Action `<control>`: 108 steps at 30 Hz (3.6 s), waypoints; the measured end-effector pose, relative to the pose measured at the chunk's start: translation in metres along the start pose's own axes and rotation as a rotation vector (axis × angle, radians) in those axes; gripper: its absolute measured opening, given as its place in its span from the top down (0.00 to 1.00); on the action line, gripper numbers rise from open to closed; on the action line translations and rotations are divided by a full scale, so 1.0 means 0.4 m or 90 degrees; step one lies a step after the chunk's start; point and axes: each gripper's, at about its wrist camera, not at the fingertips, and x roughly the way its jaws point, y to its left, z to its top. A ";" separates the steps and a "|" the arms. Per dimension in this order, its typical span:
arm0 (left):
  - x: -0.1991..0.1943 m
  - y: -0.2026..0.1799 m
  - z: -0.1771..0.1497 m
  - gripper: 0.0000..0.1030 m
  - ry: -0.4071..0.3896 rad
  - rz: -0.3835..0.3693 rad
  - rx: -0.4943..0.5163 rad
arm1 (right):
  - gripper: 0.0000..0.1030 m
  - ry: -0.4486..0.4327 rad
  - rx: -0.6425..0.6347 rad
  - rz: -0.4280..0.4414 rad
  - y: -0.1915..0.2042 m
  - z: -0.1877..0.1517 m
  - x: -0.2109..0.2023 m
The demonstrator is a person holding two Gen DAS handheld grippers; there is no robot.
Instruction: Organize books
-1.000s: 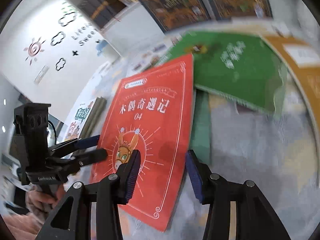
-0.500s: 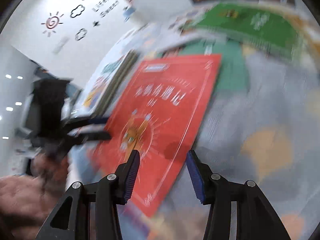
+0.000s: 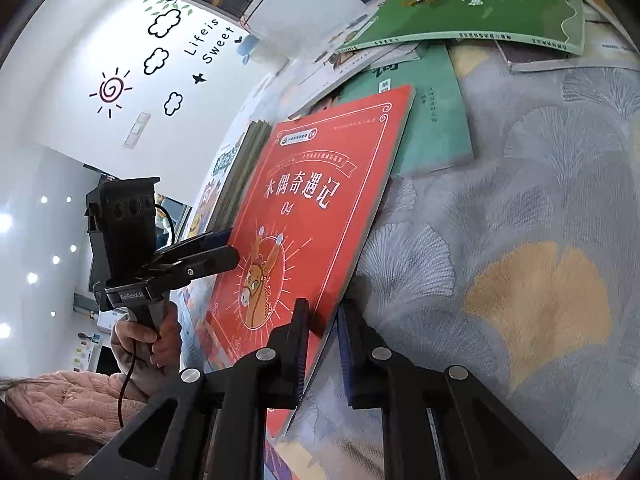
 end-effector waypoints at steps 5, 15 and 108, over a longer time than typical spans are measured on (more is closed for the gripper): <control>0.008 -0.019 0.002 0.21 0.002 0.002 0.034 | 0.89 -0.015 0.009 -0.004 0.009 0.003 -0.001; 0.050 -0.108 -0.023 0.00 0.036 0.133 0.149 | 0.89 -0.026 0.010 -0.016 0.013 0.001 -0.003; -0.338 0.422 0.001 0.64 -0.236 0.238 -0.166 | 0.85 -0.047 -0.267 -0.113 0.522 0.202 0.447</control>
